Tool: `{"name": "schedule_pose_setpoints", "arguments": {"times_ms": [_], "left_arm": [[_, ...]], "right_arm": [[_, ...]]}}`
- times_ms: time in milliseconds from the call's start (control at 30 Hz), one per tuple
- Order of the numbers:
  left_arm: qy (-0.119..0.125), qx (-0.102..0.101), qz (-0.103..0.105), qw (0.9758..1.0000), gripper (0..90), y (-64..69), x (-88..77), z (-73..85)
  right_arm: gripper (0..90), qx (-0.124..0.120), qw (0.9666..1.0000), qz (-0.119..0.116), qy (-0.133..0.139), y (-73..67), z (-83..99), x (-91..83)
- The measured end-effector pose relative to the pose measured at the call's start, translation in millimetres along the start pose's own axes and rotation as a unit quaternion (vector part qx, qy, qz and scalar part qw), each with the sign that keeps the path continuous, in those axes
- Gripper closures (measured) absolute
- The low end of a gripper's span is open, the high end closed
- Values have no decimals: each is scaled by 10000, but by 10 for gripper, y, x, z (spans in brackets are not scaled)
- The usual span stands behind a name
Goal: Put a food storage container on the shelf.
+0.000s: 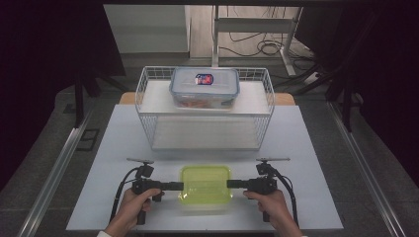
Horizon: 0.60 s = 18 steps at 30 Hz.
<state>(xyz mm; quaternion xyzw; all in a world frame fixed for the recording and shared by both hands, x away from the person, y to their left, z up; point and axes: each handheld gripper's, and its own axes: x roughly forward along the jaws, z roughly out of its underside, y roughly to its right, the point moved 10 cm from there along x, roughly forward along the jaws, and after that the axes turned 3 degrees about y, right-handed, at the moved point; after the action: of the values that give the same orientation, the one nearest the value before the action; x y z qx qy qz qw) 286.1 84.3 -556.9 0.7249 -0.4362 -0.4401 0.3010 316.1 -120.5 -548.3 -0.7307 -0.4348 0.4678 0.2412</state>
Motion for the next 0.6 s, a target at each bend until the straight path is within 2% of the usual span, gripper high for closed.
{"name": "schedule_pose_setpoints", "arguments": {"times_ms": [133,467,600], "left_arm": [[43,88,-26,9999,821,50,-29,-16],[174,313,-2,9994,821,240,-134,-139],[242,413,-29,9989,821,338,-189,-254]], "right_arm": [[804,-63,10000,-47,28,-39,-19,-14],[803,-362,9990,-139,236,-256,-147,-131],[803,-456,9984,-136,306,-340,-231,-170]]}}
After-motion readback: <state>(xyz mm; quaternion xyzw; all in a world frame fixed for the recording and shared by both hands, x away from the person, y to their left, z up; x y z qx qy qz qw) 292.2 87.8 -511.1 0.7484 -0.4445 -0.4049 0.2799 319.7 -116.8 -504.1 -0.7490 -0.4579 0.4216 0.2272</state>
